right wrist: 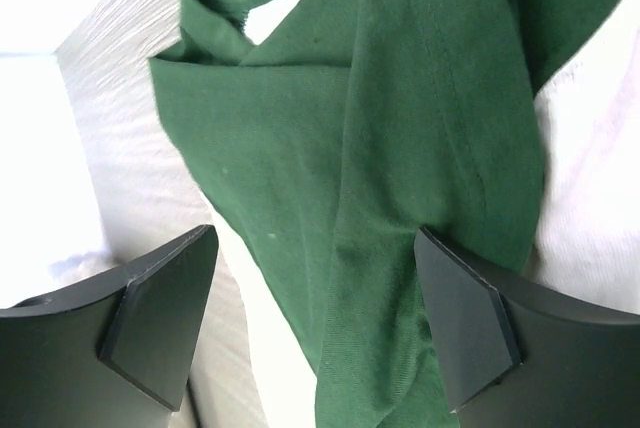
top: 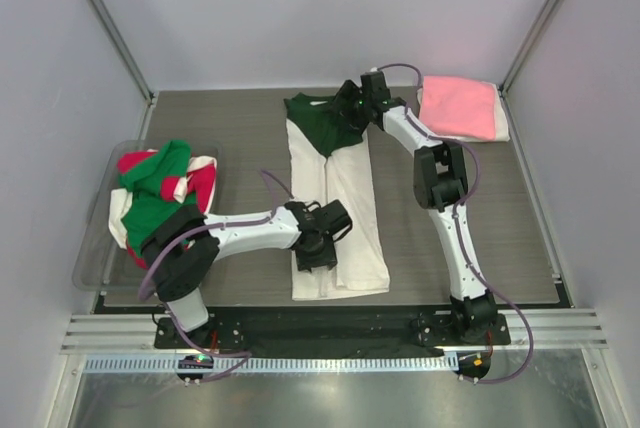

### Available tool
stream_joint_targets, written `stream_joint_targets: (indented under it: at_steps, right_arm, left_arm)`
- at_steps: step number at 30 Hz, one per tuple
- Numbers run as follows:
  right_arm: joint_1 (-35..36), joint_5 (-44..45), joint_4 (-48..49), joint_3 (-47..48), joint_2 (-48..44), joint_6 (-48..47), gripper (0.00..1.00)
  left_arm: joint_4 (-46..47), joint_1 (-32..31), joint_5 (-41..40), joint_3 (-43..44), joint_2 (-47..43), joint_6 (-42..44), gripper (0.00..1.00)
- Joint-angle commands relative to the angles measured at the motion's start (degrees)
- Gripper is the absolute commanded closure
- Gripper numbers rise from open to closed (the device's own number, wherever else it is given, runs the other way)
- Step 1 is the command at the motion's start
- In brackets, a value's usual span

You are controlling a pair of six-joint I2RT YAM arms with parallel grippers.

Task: Fold and stack the t-shirts
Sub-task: Fold the tshirt

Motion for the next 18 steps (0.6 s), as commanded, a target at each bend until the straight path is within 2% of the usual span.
stream_joint_targets:
  at_steps: [1,5,9,13,17,18]
  right_arm:
    - [-2.51,14.04,-4.27,-7.52,-3.06,-1.28,0.12]
    - [-2.59,9.84,-3.21,-7.19,-5.18,-1.27,0.11]
    - [-2.51,3.08,-3.3,-0.88,-7.38,-0.39,0.11]
    - [-2.6,0.69,-4.79,2.49,-12.73,-0.74,0.08]
    - [-2.51,3.84,-6.55,-7.23,-25.9,-4.69,0.08]
    - [-2.51,5.24,-6.38,-16.23,-30.46,-5.92,0.09]
  left_arm:
    - [-7.07,-0.21,-4.37,-1.26,-4.27,0.41,0.5]
    - [-9.08,-0.39,-6.03,-2.23,-9.1,0.06,0.5]
    - [-14.53,-0.48,-9.82,1.79,-13.93,0.5,0.49]
    - [-17.96,-0.65,-11.58,4.97,-18.58,1.11,0.49]
    - [-18.5,-0.56,-14.91,4.19,-25.43,1.38,0.48]
    - [-18.06,-0.48,-15.53,2.7,-26.94,1.64,0.48]
